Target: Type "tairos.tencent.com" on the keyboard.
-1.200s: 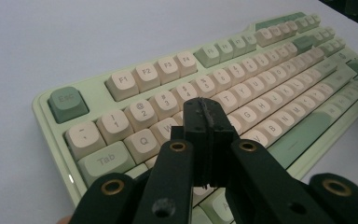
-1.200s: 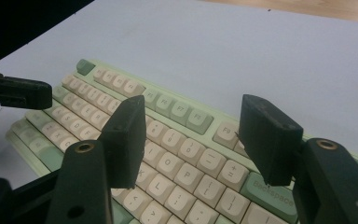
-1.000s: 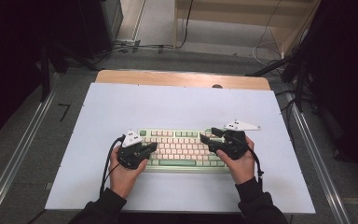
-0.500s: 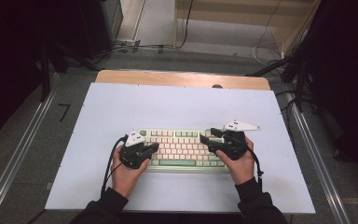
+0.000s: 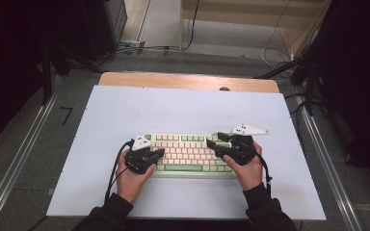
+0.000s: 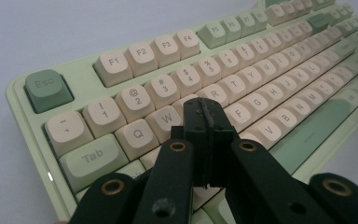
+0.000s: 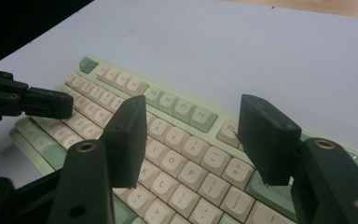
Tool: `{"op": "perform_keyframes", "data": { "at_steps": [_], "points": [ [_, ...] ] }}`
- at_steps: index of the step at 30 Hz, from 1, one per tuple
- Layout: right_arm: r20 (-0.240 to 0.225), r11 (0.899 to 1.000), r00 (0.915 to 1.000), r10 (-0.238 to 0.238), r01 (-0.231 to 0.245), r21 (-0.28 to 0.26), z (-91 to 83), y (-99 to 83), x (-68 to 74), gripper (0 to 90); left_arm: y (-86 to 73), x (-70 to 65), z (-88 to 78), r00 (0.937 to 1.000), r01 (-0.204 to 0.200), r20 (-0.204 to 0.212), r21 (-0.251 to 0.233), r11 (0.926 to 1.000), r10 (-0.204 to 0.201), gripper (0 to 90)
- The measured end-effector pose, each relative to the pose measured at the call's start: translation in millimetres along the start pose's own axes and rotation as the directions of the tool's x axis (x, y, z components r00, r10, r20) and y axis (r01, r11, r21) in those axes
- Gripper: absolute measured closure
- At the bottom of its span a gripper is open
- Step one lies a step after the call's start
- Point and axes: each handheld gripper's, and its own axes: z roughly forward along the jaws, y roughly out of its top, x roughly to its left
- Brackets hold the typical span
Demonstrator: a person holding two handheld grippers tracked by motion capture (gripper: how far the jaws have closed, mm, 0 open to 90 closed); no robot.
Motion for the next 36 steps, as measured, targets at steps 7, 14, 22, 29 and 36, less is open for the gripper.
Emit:
{"op": "perform_keyframes", "data": {
  "at_steps": [7,14,22,29,36],
  "points": [
    [0.0,1.0,1.0,-0.003,0.003,-0.001,-0.3,0.0,-0.3,41.1,-0.2,0.8,1.2,1.0,0.006,-0.003,0.006,1.0,-0.006,90.0],
    [0.0,1.0,1.0,-0.004,0.004,0.005,0.7,-0.6,0.2,41.3,-0.2,2.0,2.5,0.9999,0.009,0.008,0.019,0.9998,-0.009,87.3],
    [0.001,1.0,1.0,-0.001,0.001,0.002,0.0,-0.5,-0.4,41.2,3.5,3.8,-5.5,0.9991,0.027,0.035,-0.065,0.9975,-0.025,60.1],
    [0.001,1.0,1.0,-0.001,0.001,0.001,-0.3,-0.5,-0.5,41.2,4.8,5.6,-9.7,0.9992,0.038,-0.004,-0.118,0.9922,-0.039,40.8],
    [0.0,1.0,1.0,-0.003,0.003,-0.003,-1.5,-0.2,0.3,41.2,4.2,8.0,-13.5,0.9967,0.042,-0.062,-0.152,0.9875,-0.052,30.8]
  ]
}}
